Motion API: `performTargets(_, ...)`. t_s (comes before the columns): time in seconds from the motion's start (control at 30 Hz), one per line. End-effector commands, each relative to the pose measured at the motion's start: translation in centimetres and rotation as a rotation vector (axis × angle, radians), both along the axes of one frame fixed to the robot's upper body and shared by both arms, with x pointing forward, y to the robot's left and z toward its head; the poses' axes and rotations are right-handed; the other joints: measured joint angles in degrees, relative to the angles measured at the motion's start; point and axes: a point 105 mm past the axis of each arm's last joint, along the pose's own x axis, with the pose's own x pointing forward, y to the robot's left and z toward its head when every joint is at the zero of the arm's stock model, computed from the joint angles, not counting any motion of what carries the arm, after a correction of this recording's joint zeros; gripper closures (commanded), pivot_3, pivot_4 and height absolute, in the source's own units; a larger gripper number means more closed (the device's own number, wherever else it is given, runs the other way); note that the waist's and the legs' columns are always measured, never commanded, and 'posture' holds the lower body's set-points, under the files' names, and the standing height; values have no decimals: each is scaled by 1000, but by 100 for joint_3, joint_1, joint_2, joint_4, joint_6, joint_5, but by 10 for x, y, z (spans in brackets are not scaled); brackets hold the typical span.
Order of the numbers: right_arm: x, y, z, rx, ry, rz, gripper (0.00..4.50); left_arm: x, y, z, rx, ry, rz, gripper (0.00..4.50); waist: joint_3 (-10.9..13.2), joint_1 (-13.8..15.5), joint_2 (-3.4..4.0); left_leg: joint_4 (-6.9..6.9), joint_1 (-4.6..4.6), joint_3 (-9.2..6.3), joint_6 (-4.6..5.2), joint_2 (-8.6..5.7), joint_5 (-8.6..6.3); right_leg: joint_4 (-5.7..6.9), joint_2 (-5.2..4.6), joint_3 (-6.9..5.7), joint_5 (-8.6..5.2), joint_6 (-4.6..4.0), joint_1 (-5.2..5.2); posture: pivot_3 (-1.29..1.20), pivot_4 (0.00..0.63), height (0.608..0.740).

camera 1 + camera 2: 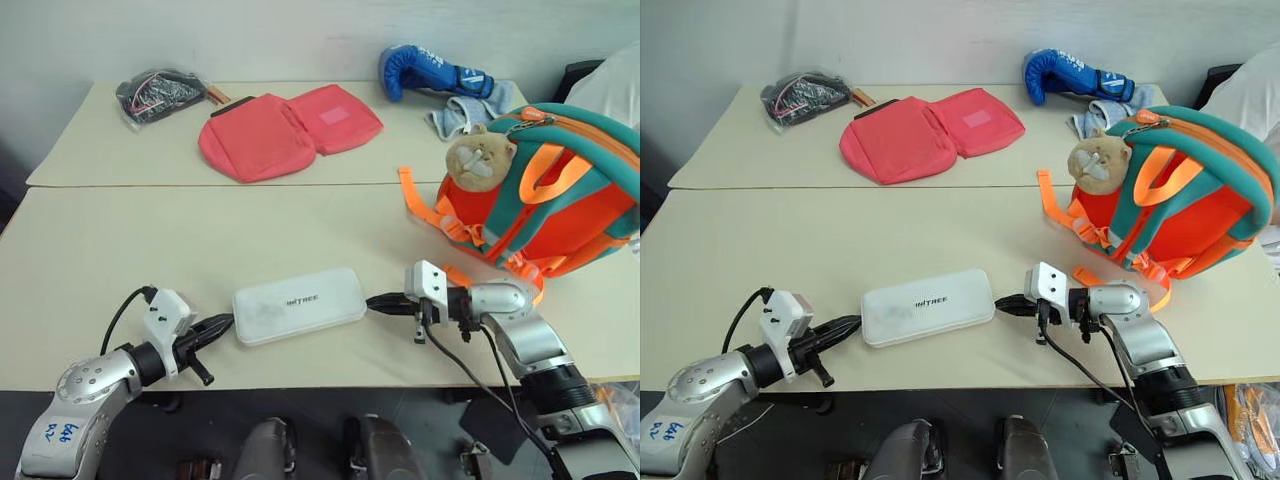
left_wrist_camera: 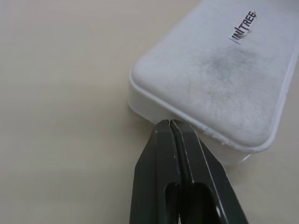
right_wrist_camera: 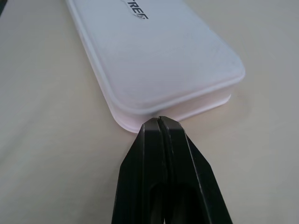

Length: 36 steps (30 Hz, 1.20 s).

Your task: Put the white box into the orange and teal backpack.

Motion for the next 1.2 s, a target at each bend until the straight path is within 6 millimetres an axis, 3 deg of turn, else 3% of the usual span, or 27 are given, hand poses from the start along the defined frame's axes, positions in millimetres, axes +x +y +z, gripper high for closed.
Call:
performTargets(0.03,-8,13,13,29,-29,71,4500,2,-12,6,10,-30,-60,4474,0,0,0,0,0,0,0,0,0,0,0,0,0,0,0,0,150,740)
performTargets(0.17,-18,7,11,8,2,74,4500,7,-20,4,15,-26,-105,4474,0,13,0,-1,-1,0,0,0,0,-1,0,0,0,0,0,0,150,740)
performTargets(0.47,-35,-51,7,-83,28,-112,4500,2,-27,0,9,3,-150,4474,0,138,0,2,-6,0,5,-1,-6,-10,-1,2,0,0,0,0,150,740)
performTargets(0.57,-43,-67,7,-84,46,-164,4500,10,-21,0,-8,12,-114,4474,1,155,0,1,-5,-1,7,0,-6,-10,0,1,0,0,0,0,150,740)
performTargets(0.6,-46,-70,7,-81,52,-172,4500,11,-19,0,-16,14,-102,4095,1,163,0,2,-5,-1,7,0,-6,-8,0,1,0,0,0,0,150,740)
performTargets(0.7,-60,-81,14,-46,30,-178,4500,11,16,-1,-75,67,15,3321,1,171,0,-2,-4,-2,9,0,-5,-9,0,1,0,0,0,0,150,740)
performTargets(0.8,-68,-89,16,-28,24,-232,4500,-6,46,-8,-187,257,53,2342,2,109,-3,-6,-3,0,8,4,-6,-10,4,1,0,0,-2,0,150,740)
performTargets(0.9,-69,-91,14,-41,11,-239,4500,-11,46,2,-255,364,1,1450,2,126,-3,-3,3,0,6,6,-5,-5,4,0,-1,-1,1,0,150,740)
performTargets(1.03,-61,-89,17,-58,-35,-239,4500,-2,44,21,-331,454,-7,196,4,173,-2,0,0,-3,-19,5,-17,-7,2,3,-1,-1,0,0,150,740)
performTargets(1.2,-41,-74,23,-60,-75,-204,4500,3,32,29,-456,681,-40,35,5,134,-4,-3,-3,-2,-36,3,-5,-7,2,2,-1,-1,-5,0,150,740)
